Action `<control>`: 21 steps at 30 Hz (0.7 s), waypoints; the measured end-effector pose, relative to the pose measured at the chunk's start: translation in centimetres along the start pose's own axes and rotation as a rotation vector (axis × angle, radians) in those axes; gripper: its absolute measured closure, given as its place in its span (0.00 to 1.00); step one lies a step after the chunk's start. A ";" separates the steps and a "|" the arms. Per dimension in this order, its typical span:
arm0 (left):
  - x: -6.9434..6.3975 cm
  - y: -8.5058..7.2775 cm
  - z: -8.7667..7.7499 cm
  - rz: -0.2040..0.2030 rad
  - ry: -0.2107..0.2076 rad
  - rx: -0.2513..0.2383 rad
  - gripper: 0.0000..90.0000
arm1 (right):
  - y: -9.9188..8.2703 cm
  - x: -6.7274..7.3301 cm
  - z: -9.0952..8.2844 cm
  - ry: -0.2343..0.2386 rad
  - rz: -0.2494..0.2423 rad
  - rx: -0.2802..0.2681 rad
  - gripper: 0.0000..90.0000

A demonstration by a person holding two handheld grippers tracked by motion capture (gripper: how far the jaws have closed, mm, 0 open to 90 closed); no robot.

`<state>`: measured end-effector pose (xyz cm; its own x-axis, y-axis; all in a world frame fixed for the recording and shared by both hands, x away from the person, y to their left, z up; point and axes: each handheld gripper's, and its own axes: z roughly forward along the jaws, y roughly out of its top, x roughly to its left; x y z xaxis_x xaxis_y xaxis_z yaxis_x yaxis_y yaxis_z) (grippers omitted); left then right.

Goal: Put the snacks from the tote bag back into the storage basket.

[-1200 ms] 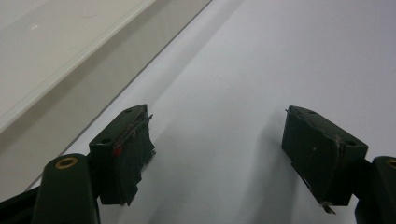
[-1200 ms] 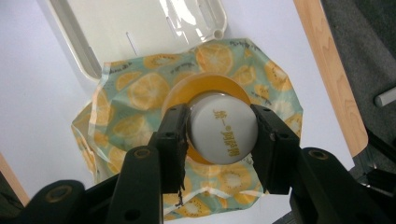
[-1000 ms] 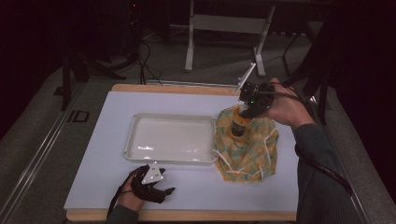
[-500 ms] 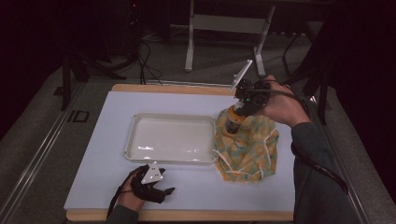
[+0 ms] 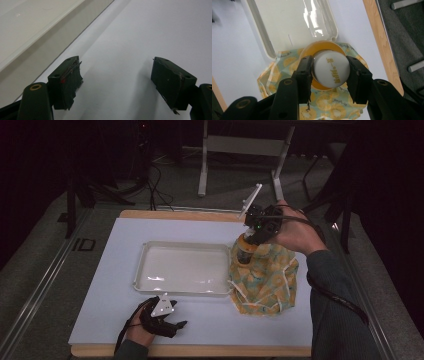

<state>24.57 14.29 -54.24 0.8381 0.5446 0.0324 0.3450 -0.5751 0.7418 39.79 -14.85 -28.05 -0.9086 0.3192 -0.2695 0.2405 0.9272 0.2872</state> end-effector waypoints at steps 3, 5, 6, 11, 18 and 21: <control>0.0 0.0 0.0 0.001 0.000 -0.002 0.27 | 0.3 0.2 -0.1 -0.001 -0.013 -0.003 0.65; 0.0 0.0 -0.1 0.003 0.000 -0.003 0.27 | 0.5 0.3 -0.2 -0.002 -0.019 -0.005 0.65; 0.0 0.0 -0.1 0.003 -0.001 -0.004 0.27 | 0.6 0.4 -0.3 -0.004 -0.026 -0.005 0.65; 0.0 0.0 -0.1 -0.001 -0.002 -0.006 0.27 | 1.1 0.7 -0.4 -0.004 -0.037 -0.011 0.65; 0.0 0.0 -0.1 -0.002 -0.003 -0.009 0.27 | 1.7 1.0 -0.6 0.013 -0.055 -0.018 0.65; 0.0 0.0 -0.1 -0.001 -0.003 -0.010 0.27 | 1.9 1.1 -0.6 0.016 -0.061 -0.020 0.65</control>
<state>24.55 14.38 -54.22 0.8388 0.5436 0.0296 0.3419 -0.5684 0.7483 39.01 -12.85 -27.25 -0.9268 0.2588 -0.2722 0.1780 0.9407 0.2887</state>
